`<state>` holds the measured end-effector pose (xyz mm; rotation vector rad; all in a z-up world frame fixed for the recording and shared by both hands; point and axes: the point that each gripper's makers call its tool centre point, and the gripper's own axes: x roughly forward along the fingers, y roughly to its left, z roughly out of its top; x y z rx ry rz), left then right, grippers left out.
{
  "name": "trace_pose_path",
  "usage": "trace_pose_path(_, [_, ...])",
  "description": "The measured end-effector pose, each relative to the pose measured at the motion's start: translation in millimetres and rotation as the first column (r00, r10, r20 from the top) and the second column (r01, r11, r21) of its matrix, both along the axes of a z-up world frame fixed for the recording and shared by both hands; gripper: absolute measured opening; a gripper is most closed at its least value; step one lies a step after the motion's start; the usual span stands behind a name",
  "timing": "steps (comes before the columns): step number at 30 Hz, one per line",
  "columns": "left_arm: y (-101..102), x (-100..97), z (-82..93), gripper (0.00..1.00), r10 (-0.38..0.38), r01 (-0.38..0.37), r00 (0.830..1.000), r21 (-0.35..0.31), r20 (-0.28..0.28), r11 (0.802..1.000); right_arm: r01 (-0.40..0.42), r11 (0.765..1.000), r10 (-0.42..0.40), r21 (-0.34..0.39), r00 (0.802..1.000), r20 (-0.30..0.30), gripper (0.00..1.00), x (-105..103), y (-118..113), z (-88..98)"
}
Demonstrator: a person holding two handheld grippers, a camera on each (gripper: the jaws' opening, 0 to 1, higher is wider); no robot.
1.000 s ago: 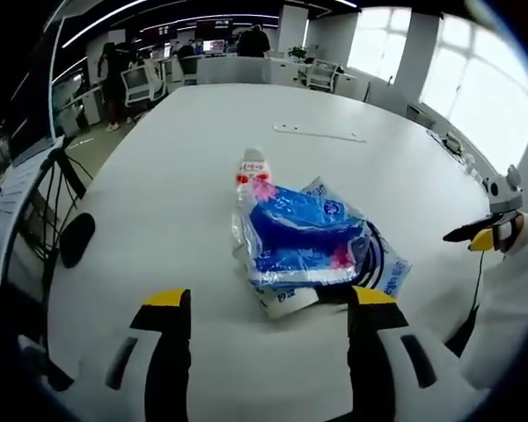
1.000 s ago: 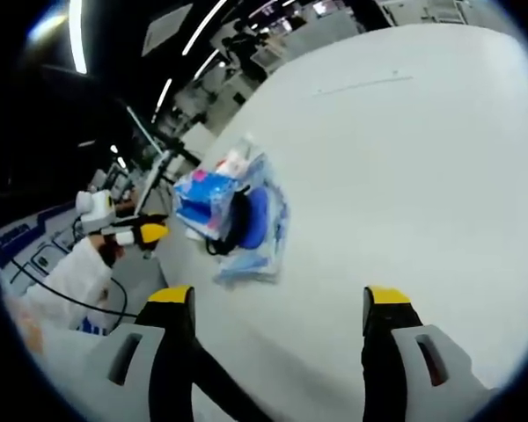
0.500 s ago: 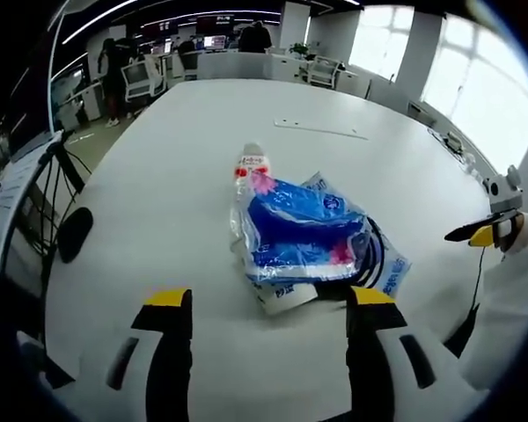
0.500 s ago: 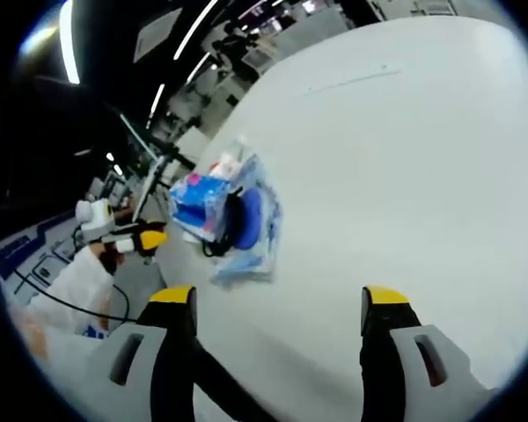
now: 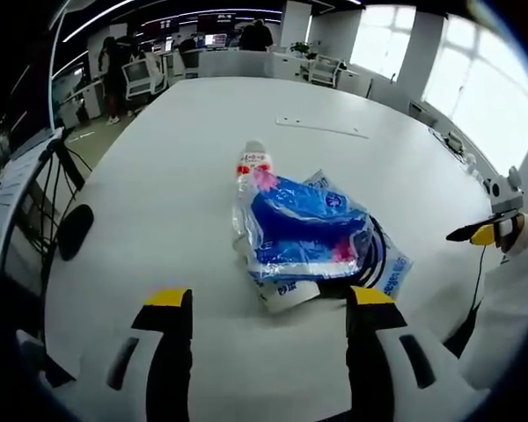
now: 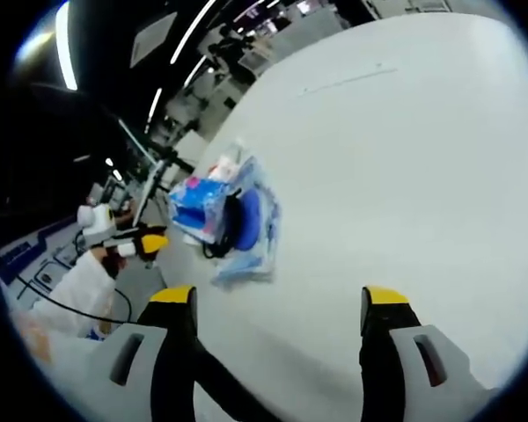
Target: Arrange the tabletop items into an orderly group along one side of the table until the central work area is clear of visible clutter.
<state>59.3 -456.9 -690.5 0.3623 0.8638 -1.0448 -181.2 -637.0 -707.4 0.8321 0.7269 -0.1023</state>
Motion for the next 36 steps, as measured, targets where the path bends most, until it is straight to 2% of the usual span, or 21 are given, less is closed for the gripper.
trace_pose_path(18, [10, 2.5, -0.7, 0.70, 0.017, -0.017, 1.000, 0.002, -0.004, 1.000, -0.030, 0.999, 0.030, 0.028, 1.000, -0.004, 0.72, 5, 17, -2.0])
trace_pose_path(27, [6, 4.0, -1.6, 0.69, 0.024, -0.024, 1.000, -0.006, -0.011, 1.000, -0.062, 0.998, 0.062, 0.032, 0.998, -0.012, 0.71, 6, 26, -1.6])
trace_pose_path(36, [-1, 8.4, 3.6, 0.69, 0.022, -0.022, 1.000, -0.036, -0.002, 0.999, -0.100, 0.995, 0.100, -0.001, 0.995, 0.009, 0.69, 29, 24, 9.9])
